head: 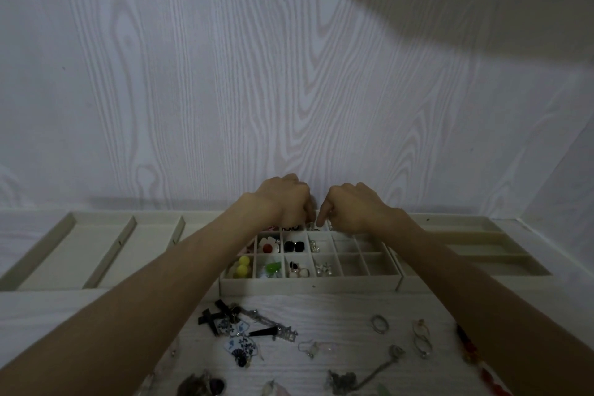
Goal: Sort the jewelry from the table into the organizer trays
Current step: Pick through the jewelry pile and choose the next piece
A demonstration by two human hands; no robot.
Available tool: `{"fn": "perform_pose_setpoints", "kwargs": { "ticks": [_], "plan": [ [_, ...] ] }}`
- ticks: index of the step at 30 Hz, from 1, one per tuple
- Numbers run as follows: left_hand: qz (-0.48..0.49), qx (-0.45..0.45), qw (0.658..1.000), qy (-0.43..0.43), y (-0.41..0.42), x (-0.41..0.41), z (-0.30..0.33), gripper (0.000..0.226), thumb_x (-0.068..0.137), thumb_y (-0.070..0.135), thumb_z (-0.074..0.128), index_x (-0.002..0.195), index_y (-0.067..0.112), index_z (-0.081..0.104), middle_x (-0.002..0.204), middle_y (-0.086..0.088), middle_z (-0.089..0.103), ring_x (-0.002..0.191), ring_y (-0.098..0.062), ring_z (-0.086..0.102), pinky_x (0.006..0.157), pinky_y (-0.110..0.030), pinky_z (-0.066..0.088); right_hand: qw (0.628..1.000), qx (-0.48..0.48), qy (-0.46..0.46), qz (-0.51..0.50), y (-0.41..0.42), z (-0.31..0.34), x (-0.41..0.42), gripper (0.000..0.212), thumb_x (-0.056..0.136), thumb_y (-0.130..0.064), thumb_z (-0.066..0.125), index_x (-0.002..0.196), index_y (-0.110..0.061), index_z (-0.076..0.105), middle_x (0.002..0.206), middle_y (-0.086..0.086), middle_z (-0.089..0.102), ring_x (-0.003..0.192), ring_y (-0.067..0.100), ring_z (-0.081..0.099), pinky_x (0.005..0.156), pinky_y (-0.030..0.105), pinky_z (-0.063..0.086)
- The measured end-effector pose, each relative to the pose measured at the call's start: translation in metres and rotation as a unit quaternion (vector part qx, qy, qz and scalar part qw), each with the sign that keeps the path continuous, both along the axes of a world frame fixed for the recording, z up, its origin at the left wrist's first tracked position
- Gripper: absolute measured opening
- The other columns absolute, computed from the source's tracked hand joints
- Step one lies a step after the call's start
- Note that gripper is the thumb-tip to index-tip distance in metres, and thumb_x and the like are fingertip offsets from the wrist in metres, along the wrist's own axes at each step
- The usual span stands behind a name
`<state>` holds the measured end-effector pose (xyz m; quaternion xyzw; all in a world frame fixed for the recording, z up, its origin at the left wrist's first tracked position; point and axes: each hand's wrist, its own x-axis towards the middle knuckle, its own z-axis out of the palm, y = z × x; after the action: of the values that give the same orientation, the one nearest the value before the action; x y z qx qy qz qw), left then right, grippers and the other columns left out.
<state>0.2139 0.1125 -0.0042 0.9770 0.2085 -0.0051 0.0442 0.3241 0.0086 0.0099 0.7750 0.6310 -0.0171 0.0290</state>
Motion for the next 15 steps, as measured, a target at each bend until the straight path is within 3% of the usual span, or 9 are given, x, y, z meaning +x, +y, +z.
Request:
{"fn": "perform_pose_setpoints", "kwargs": {
  "ticks": [4,6,15],
  "plan": [
    [0.006,-0.010,1.000,-0.001,0.003,0.001,-0.001,0.035,0.089,0.021,0.051,0.117,0.037,0.065,0.125,0.002,0.056,0.116,-0.016,0.042,0.082,-0.026,0.038,0.998,0.014,0.052,-0.010,0.001,0.003,0.003,0.025,0.089,-0.016,0.055,0.104,-0.026,0.073,0.104,-0.006,0.070,0.082,0.007,0.054,0.073,0.022,0.038],
    [0.006,-0.014,1.000,-0.008,0.005,0.000,-0.002,0.032,0.088,0.023,0.053,0.114,0.037,0.067,0.125,0.003,0.057,0.115,-0.016,0.043,0.079,-0.026,0.037,0.997,0.017,0.071,-0.012,0.004,0.006,0.004,0.021,0.087,-0.020,0.060,0.103,-0.024,0.074,0.104,-0.006,0.070,0.088,0.009,0.060,0.075,0.023,0.043],
    [0.025,-0.019,0.998,-0.047,0.009,-0.006,-0.004,0.026,0.086,0.027,0.056,0.104,0.041,0.069,0.120,0.002,0.055,0.107,-0.018,0.051,0.074,-0.025,0.037,0.999,0.003,0.050,-0.018,0.014,-0.001,-0.001,0.015,0.080,-0.028,0.069,0.092,-0.026,0.076,0.096,-0.007,0.072,0.090,0.013,0.064,0.078,0.028,0.049]
  ]
}}
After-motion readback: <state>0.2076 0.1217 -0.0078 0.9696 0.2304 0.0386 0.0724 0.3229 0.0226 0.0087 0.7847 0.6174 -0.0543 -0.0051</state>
